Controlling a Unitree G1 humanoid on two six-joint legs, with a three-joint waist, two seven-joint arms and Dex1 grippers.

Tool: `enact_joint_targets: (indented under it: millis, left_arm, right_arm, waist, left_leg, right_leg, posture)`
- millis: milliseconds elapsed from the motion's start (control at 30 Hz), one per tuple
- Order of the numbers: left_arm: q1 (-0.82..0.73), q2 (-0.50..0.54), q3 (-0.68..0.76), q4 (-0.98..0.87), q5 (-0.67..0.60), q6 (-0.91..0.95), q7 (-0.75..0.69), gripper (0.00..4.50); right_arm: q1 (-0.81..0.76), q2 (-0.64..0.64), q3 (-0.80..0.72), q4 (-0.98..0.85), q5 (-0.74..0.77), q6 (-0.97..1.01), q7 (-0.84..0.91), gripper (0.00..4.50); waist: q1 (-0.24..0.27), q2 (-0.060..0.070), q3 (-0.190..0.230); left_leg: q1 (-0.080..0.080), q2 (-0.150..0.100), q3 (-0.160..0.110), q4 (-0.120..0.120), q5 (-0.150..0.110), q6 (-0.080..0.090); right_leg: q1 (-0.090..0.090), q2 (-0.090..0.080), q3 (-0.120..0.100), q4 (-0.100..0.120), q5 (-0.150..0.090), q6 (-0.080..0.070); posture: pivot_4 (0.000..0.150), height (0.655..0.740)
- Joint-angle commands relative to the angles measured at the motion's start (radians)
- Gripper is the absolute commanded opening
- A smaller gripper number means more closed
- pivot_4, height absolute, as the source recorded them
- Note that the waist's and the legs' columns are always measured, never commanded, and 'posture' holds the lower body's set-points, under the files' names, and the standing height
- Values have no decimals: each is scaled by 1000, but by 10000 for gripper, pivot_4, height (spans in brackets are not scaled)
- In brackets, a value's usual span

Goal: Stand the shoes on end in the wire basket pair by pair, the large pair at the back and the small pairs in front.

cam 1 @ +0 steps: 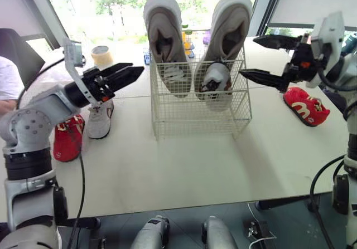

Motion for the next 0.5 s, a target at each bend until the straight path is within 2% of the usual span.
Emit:
enact_joint_targets:
  millis: [33,100,167,267,500]
  left_arm:
    - [-92,59,-44,130,185,-70,56,45000]
    - [-136,68,-66,197,250,-77,82,45000]
    - [-203,103,-154,289,384,-18,150,45000]
    - [-247,138,-255,400,483,0,73,45000]
    - [-345,159,-350,627,672,-77,8,45000]
  right_arm:
    - [3,-5,-3,-171,87,88,-53,44683]
    - [9,-14,21,-220,95,103,-58,44683]
    - [2,-26,53,-264,99,106,-45,44683]
    - [-21,-33,64,-262,110,111,-37,44683]
    - [-15,-51,78,-258,105,94,-35,44683]
  waist:
    - [7,0,0]
    - [9,-1,0]
    - [9,-1,0]
    - [2,-1,0]
    - [-1,-2,1]
  left_leg:
    - [0,0,0,0,0,0]
    - [0,-1,-1,1,0,0]
    - [-1,-1,-1,1,0,1]
    - [0,-1,-1,1,0,1]
    - [-1,-1,0,0,0,1]
  right_leg:
    - [0,0,0,0,0,0]
    - [1,0,-1,0,0,0]
    - [1,-1,-1,0,0,0]
    - [1,0,-1,0,0,0]
    - [0,0,-1,1,0,0]
  posture:
    - [1500,7400]
    - [1500,7400]
    - [1500,7400]
    - [1500,7400]
    - [1500,7400]
